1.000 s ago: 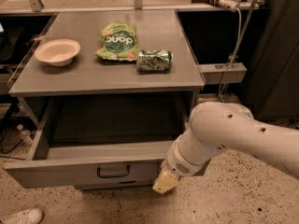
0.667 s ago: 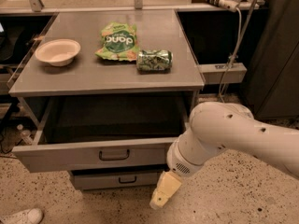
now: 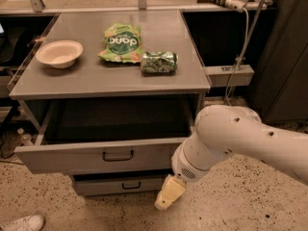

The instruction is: Close top drawer

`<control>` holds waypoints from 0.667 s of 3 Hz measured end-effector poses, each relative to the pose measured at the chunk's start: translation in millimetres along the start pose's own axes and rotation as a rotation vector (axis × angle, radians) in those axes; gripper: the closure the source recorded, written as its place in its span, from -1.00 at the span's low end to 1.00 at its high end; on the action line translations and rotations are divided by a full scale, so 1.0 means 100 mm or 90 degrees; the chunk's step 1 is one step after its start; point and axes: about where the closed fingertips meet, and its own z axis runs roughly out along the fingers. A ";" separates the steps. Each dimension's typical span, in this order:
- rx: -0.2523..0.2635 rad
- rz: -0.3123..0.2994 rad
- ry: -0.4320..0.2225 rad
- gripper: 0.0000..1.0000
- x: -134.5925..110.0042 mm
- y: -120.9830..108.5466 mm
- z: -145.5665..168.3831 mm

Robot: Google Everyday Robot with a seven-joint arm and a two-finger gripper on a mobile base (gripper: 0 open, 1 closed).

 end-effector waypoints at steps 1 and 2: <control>0.000 0.000 0.000 -0.15 0.00 0.00 0.00; 0.000 0.000 0.000 0.31 0.00 0.00 0.00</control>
Offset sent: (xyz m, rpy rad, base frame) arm 0.0000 0.0000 0.0000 0.0000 0.0000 0.0000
